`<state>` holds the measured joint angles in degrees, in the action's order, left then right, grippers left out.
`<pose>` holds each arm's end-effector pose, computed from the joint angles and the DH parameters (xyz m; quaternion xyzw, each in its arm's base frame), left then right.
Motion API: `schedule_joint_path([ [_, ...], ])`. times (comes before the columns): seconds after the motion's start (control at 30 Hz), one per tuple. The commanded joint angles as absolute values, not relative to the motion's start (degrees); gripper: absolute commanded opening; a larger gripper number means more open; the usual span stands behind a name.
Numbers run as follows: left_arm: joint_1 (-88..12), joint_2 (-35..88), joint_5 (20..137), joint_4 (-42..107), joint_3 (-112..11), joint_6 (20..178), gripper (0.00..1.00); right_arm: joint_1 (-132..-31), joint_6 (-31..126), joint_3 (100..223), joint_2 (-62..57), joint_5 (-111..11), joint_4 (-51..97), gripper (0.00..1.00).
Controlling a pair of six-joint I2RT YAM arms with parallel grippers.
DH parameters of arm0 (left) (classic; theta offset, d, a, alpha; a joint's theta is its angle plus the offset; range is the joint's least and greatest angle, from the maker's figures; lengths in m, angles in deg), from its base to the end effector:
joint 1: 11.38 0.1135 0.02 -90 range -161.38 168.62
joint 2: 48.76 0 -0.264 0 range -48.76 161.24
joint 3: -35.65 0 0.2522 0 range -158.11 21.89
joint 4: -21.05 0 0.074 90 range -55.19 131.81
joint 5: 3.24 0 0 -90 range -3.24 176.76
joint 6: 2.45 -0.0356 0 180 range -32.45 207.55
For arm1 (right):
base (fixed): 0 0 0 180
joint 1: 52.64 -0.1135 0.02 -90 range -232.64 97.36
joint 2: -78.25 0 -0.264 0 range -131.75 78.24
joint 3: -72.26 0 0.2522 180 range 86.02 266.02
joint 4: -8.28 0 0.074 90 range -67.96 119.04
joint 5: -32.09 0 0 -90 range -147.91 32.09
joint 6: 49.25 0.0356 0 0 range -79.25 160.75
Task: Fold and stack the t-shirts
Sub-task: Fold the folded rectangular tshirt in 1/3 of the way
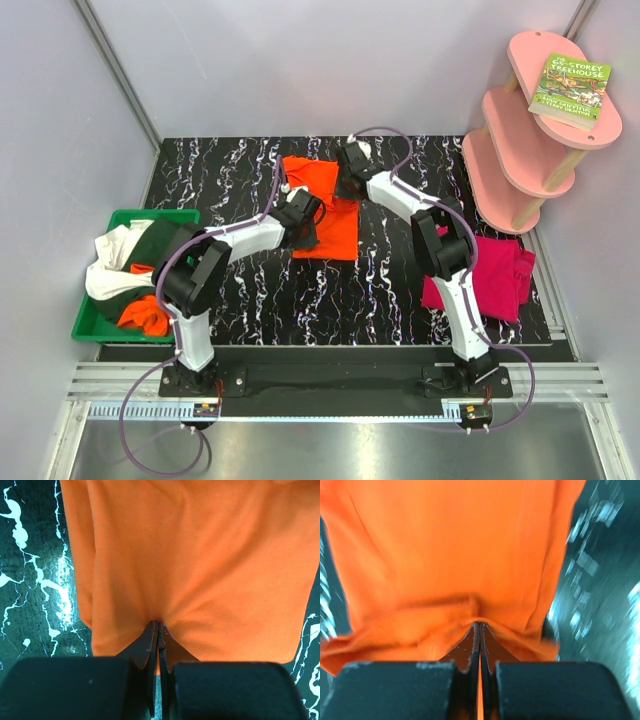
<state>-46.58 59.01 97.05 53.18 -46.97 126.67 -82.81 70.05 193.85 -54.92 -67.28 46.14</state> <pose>0.3206 -0.2183 0.1660 -0.0579 0.9542 -0.1009 0.2755 0.4513 0.2556 0.1725 0.0212 0.9351 0.1048 0.3380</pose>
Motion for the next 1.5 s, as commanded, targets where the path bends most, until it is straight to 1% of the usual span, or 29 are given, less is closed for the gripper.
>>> schedule_joint_path([
  [0.0,-46.54,58.91,96.43,53.44,-46.31,127.02,0.03,-79.36,69.66,203.33,-56.75,-68.11,47.00,0.00],
  [0.17,-46.54,58.82,96.96,53.97,-46.14,126.93,0.03,-78.83,68.35,212.04,-60.36,-67.32,51.47,0.00],
  [0.23,-46.54,58.47,97.22,54.06,-46.05,126.84,0.03,-78.92,68.43,211.27,-58.62,-66.70,51.75,0.00],
  [0.3,-46.54,57.86,98.01,54.06,-46.14,126.84,0.03,-79.53,68.96,207.15,-55.80,-66.18,51.40,0.00],
  [0.33,-46.54,57.68,98.36,53.97,-46.22,126.32,0.03,-79.97,69.05,205.22,-52.05,-65.83,50.96,0.00],
  [0.4,-46.54,57.68,99.15,53.88,-46.92,125.70,0.04,-82.50,68.53,197.23,-47.46,-65.03,48.33,0.00],
  [0.43,-46.54,57.85,99.24,53.97,-47.36,125.17,0.04,-83.57,68.09,194.07,-42.48,-65.55,47.10,0.00],
  [0.47,-46.54,58.38,99.33,54.06,-47.89,125.08,0.04,-84.53,67.74,188.21,-40.25,-65.47,44.92,0.00],
  [0.5,-46.54,58.56,99.33,54.06,-48.07,124.99,0.04,-86.46,67.91,185.89,-36.84,-65.38,44.55,0.00],
  [0.63,-46.54,59.09,98.98,54.14,-48.42,125.34,0.05,-88.84,70.89,174.82,-32.06,-64.33,42.53,0.00],
  [0.73,-46.54,58.74,98.72,54.06,-48.25,125.52,0.07,-89.03,71.42,172.42,-32.49,-64.94,42.08,0.00],
  [0.9,-46.54,58.21,98.45,54.23,-47.54,125.43,0.12,-88.85,69.93,175.05,-37.66,-67.40,42.17,0.00],
  [1.07,-46.54,57.51,98.10,54.32,-47.02,125.43,0.15,-87.71,69.93,181.02,-43.74,-66.09,42.34,0.00],
  [1.2,-46.54,57.07,97.84,54.58,-47.02,125.52,0.15,-87.18,69.93,184.89,-48.39,-66.00,43.40,0.00],
  [1.47,-46.54,56.36,96.34,54.67,-46.23,126.40,0.15,-84.90,69.93,193.50,-53.84,-66.79,44.98,0.00],
])
